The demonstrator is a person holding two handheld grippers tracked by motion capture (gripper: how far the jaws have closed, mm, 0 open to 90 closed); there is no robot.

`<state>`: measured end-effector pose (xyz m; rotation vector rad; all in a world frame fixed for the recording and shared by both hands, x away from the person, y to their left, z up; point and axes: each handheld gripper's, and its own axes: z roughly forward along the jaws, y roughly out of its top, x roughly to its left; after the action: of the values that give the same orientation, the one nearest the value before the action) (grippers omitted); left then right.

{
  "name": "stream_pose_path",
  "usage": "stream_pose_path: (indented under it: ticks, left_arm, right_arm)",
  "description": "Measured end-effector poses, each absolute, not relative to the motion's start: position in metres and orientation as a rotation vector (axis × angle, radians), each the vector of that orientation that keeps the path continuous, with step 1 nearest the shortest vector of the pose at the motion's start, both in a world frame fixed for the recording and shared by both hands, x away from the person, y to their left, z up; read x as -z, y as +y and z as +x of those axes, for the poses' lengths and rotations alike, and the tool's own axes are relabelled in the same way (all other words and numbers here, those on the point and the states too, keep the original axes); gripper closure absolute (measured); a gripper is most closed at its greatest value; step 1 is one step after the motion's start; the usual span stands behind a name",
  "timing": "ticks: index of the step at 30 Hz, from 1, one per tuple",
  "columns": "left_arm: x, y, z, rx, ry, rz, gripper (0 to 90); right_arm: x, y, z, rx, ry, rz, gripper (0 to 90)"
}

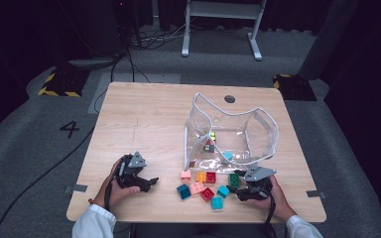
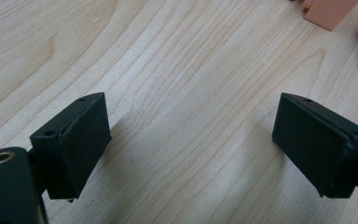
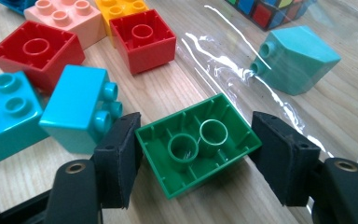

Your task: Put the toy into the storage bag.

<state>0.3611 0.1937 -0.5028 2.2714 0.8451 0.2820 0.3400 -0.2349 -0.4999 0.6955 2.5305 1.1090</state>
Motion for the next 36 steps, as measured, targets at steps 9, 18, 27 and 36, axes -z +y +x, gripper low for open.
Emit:
stream_pose_path:
  ticks: [9,18,27,36]
  left_arm:
    - [0.503,0.194,0.361,-0.285,0.844,2.271,11.3]
    - [0.503,0.193,0.361,-0.281,0.848,2.268,11.3]
    - [0.503,0.194,0.361,-0.284,0.846,2.272,11.3]
    - [0.503,0.194,0.361,-0.284,0.846,2.272,11.3]
  right_arm:
    - [0.496,-0.253,0.334,-1.139,2.505,0.664,35.2]
    - [0.485,-0.287,0.327,-1.152,2.453,0.717,35.2]
    - [0.464,-0.323,0.327,-1.168,2.372,0.772,35.2]
    - [0.441,-0.350,0.332,-1.174,2.284,0.836,35.2]
